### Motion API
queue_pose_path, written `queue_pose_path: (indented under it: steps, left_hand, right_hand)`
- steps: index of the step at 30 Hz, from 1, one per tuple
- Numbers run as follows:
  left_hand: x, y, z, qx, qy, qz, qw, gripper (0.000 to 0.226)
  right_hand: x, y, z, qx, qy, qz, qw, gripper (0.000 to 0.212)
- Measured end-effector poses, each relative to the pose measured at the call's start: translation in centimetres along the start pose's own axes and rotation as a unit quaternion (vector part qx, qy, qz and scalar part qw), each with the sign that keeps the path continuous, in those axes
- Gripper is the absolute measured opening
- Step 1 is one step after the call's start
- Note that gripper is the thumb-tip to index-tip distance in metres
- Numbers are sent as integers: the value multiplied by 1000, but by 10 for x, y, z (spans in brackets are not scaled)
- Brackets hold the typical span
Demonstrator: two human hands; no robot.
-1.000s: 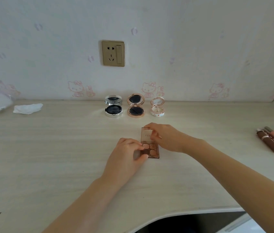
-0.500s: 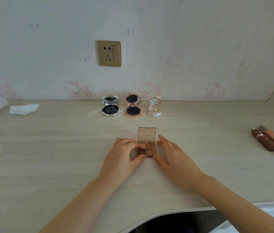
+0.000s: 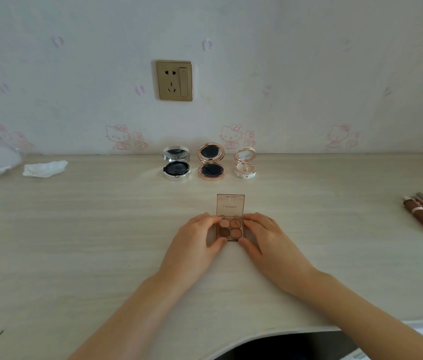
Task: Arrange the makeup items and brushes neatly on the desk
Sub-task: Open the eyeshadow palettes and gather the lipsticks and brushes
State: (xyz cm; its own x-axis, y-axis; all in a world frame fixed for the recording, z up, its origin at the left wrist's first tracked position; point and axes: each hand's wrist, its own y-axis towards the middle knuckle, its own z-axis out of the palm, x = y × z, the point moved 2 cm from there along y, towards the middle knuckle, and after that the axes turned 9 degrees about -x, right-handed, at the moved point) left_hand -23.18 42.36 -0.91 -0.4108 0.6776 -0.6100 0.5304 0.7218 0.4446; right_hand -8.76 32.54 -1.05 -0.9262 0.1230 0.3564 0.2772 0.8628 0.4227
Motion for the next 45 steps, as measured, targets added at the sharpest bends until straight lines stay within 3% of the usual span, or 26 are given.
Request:
queue_pose_path:
  steps: [7, 24, 45]
  left_hand:
    - [20, 21, -13, 12, 2, -14, 1000, 37]
    - [90, 64, -49, -32, 40, -64, 997, 34]
    - [103, 77, -46, -41, 46, -80, 995, 36]
  right_hand:
    - [13, 31, 14, 7, 30, -3, 1000, 38]
    - [50, 115, 70, 70, -16, -22, 997, 43]
    - [51, 122, 75, 54, -20, -25, 998, 38]
